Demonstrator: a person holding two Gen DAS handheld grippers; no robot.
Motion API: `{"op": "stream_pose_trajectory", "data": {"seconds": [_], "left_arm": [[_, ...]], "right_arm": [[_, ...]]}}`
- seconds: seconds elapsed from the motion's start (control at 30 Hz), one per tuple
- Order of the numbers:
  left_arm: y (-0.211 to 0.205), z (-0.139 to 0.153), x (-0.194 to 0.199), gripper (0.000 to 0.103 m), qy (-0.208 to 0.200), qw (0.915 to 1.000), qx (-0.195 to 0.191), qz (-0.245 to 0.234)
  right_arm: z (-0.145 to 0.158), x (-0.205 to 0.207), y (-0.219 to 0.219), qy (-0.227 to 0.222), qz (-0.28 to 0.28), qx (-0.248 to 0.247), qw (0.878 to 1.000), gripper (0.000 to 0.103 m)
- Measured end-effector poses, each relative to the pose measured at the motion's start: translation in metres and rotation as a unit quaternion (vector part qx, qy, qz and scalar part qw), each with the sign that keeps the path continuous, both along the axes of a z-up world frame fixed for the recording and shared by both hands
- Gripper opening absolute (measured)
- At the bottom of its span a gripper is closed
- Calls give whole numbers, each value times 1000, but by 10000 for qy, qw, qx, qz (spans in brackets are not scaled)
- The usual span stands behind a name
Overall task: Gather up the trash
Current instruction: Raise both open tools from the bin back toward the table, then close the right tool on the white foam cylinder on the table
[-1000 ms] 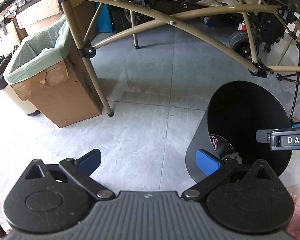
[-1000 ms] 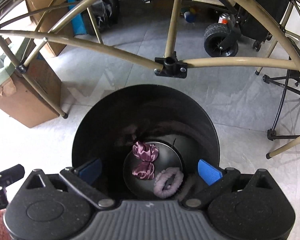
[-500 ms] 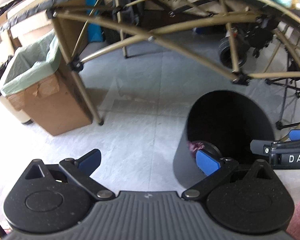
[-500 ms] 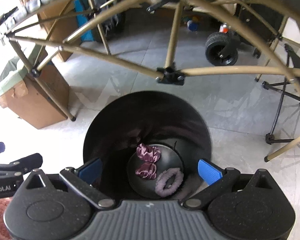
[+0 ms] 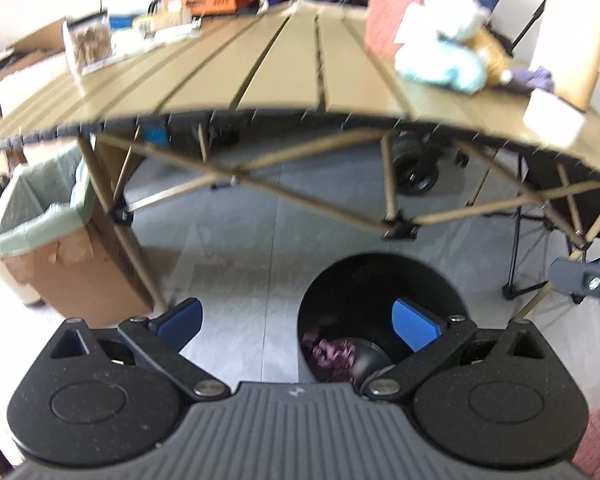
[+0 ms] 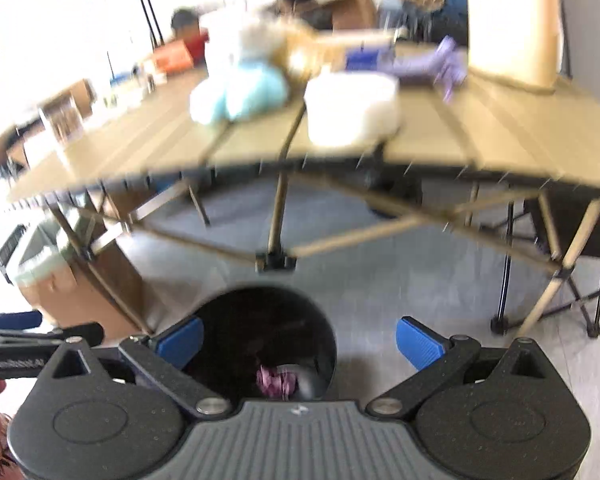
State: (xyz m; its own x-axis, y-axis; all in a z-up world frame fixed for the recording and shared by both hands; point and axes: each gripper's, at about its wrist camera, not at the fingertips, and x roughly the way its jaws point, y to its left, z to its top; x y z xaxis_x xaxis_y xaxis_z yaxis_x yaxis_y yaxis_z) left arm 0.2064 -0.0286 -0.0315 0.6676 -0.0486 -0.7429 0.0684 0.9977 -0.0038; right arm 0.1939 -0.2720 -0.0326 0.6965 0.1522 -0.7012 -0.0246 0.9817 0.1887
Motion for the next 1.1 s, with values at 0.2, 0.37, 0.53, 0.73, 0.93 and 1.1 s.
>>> {"op": "stream_pose_trajectory", "data": {"seconds": [0.2,0.37,0.53,0.73,0.93,1.1], "left_arm": [[-17,35,8,103,-459,9986,-195,-194],[-36,63,24,103,-825,9955,-345,-305],[-49,79,44,103,-1096,9922,-516,-297],[-57,78,67,103,-1204,9910,-485,-313],[-46,70,79,103,-1284,9898,-583,-192],[-44,64,85,103,-1210,9905,-615,-200]], "right_arm": [[37,-9,-29,-928,-260,233,9951,103],[60,-1,-42,-1577,-375,194,9866,103],[70,25,-56,-1792,-379,288,9827,103],[54,55,-55,-1877,-413,311,9809,103],[33,68,-36,-1968,-381,-121,9796,102],[25,77,-24,-1951,-310,-328,9797,93]]}}
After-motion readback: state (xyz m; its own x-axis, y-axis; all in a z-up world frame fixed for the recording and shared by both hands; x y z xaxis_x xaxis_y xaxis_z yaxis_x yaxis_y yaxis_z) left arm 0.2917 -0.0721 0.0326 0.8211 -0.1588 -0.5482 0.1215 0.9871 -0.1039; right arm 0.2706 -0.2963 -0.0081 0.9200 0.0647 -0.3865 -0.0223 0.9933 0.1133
